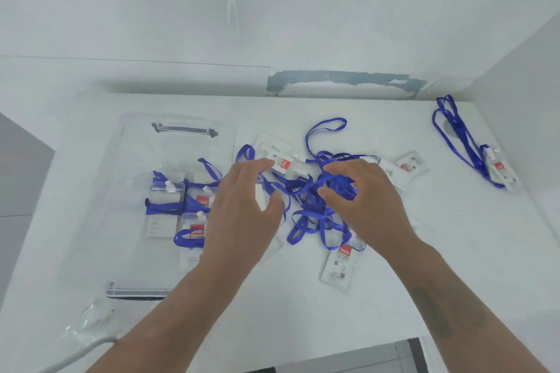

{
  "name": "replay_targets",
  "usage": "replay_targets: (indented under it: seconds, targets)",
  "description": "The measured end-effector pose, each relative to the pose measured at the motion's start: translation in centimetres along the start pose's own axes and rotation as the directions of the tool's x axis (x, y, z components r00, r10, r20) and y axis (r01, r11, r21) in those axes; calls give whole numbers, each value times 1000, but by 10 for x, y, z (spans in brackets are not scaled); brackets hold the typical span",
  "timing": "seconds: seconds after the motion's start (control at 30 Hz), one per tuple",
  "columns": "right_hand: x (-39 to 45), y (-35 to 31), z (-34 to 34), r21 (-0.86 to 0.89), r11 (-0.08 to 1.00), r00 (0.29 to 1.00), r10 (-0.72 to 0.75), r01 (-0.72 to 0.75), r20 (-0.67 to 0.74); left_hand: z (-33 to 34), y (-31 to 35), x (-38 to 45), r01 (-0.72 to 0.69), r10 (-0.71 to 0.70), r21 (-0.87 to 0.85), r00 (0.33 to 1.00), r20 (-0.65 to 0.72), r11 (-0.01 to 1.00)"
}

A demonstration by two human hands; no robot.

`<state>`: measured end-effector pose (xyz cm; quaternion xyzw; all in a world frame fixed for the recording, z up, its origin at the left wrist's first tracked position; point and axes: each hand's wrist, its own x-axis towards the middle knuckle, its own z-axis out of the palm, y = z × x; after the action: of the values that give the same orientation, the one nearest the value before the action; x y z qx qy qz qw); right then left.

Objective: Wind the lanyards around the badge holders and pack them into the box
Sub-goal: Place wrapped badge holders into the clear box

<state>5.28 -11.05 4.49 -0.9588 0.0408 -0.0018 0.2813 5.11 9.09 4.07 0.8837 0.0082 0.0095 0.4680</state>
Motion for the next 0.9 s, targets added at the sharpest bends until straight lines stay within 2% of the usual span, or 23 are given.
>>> replay_targets:
  seconds: [0.13,0.27,0.47,0.67,0.77,0.9]
  targets:
    - [-15,32,-2,-28,997,997,73,-72,27,37,1,-12,29,-35,43,989,142,999]
    - [-34,67,5,-64,981,978,189,-183,93,74,-7,-27,88,-128,146,948,290,985]
    - [-53,116,23,-122,901,886,432,-416,170,128,-15,-45,158,-285,297,842,457,942]
    - [-55,136,44,-113,879,849,476,-462,231,164,-19,-59,122,-358,433,776,520,893]
    - [-55,139,51,-120,880,845,475,-459,245,172,-20,-64,107,-365,464,778,512,879]
    - [-51,145,49,28,822,794,539,-568,283,177,-22,-65,114,-371,471,783,499,875]
